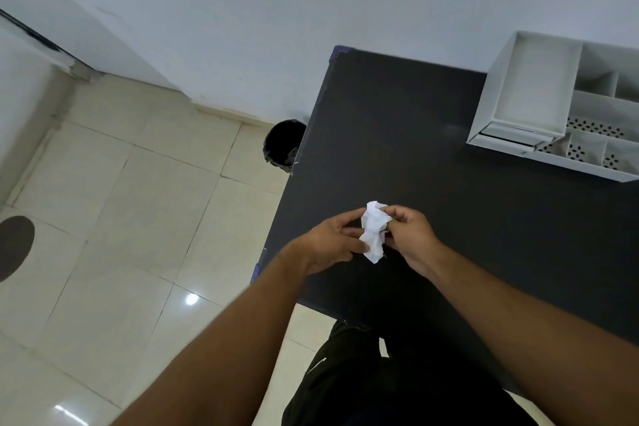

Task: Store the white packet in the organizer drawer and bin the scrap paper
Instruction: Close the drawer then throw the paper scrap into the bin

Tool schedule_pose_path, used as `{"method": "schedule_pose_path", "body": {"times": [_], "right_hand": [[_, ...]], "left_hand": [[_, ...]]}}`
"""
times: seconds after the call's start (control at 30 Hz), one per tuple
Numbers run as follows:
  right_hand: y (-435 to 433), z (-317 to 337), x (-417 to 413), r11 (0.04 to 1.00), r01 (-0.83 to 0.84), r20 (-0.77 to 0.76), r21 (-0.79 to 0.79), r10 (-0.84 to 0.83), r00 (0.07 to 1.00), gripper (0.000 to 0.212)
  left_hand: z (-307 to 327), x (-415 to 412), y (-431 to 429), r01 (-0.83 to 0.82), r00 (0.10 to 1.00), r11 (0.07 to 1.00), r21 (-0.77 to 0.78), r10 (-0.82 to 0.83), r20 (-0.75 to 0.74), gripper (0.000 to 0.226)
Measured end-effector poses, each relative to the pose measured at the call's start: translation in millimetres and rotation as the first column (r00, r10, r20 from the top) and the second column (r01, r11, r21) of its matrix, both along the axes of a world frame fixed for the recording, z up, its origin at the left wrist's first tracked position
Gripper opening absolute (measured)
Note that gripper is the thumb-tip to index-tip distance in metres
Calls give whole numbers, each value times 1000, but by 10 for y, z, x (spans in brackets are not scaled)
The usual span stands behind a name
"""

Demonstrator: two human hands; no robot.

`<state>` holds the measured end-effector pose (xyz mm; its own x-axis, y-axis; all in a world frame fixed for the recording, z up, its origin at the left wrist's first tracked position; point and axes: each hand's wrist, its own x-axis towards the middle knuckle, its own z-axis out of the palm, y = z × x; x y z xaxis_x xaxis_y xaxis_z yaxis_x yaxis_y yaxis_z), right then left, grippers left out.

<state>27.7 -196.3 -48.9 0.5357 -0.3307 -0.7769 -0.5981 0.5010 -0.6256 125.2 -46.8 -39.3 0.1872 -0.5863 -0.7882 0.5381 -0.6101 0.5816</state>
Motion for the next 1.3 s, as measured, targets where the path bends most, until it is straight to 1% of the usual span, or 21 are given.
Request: {"method": "schedule_pose_path", "body": {"times": [0.03, 0.1, 0.17, 0.2, 0.27, 0.3, 0.4, 0.43, 0.5, 0.53, 0.6, 0.7, 0.77, 0.83, 0.9, 0.97, 1.03, 1.1, 1.17, 1.23, 1.3], "right_hand": [[20, 27, 2, 999, 7, 21, 37, -8, 1000, 20], [89, 105, 8, 997, -66, 77, 50, 62, 995, 26], [139, 176, 13, 971, -237, 147, -34, 239, 960, 29], [147, 232, 14, 939, -333, 179, -86, 344, 922, 30], [149, 366, 30, 847, -499, 199, -186, 530, 825, 33], [150, 433, 45, 791, -565, 179, -233, 606, 775, 36], [241, 589, 90, 590, -708, 84, -388, 788, 610, 45], [304, 604, 98, 524, -718, 38, -457, 818, 573, 48], [434, 623, 118, 415, -672, -46, -614, 830, 555, 46], [487, 638, 128, 381, -628, -66, -678, 820, 568, 45], [611, 676, 185, 332, -574, -72, -748, 820, 568, 47], [802, 762, 260, 329, -569, -13, -754, 858, 513, 51], [964, 805, 312, 326, -590, 6, -739, 879, 477, 58], [1142, 854, 406, 360, -591, 26, -722, 867, 497, 57], [1351, 891, 533, 386, -575, 23, -721, 843, 537, 47], [1647, 912, 691, 370, -564, -20, -738, 823, 567, 37], [1975, 918, 858, 403, -532, -27, -745, 778, 628, 33], [2323, 933, 1053, 473, -460, 17, -751, 712, 702, 32], [2627, 992, 1250, 507, -404, 39, -761, 658, 752, 30], [2840, 1073, 1386, 564, -399, 74, -724, 637, 767, 30], [3008, 1115, 1523, 596, -458, 118, -659, 684, 720, 32]], "left_hand": [[30, 15, 15, 7, 1000, 1000, 3, -8, 21, 71], [97, 10, 37, -29, 989, 998, 51, 21, 150, 59], [148, -4, 75, -135, 954, 986, 100, 102, 283, 38], [163, -3, 107, -189, 936, 975, 117, 143, 323, 28], [212, -12, 213, -259, 906, 955, 144, 189, 378, 19], [239, -22, 281, -276, 896, 949, 153, 196, 399, 18], [308, -87, 504, -310, 871, 934, 175, 206, 446, 22], [339, -117, 568, -321, 867, 930, 182, 212, 450, 24], [409, -160, 678, -347, 872, 919, 185, 244, 425, 29], [448, -166, 721, -354, 880, 918, 177, 263, 395, 32], [555, -148, 844, -357, 898, 921, 155, 292, 330, 33], [689, -58, 1067, -342, 917, 932, 122, 303, 261, 35], [763, 45, 1252, -306, 933, 948, 90, 279, 229, 36], [818, 196, 1478, -280, 946, 960, 18, 273, 174, 27], [855, 335, 1724, -267, 951, 963, -44, 271, 149, 19], [873, 464, 1999, -219, 943, 975, -23, 218, 250, 16], [887, 598, 2221, -210, 889, 978, -4, 193, 416, 18], [904, 757, 2443, -255, 818, 966, -43, 240, 523, 24], [922, 924, 2671, -342, 757, 935, -92, 332, 563, 26], [944, 1062, 2850, -405, 712, 908, -110, 388, 585, 27], [928, 1200, 2998, -414, 682, 904, -108, 387, 621, 25]]}}
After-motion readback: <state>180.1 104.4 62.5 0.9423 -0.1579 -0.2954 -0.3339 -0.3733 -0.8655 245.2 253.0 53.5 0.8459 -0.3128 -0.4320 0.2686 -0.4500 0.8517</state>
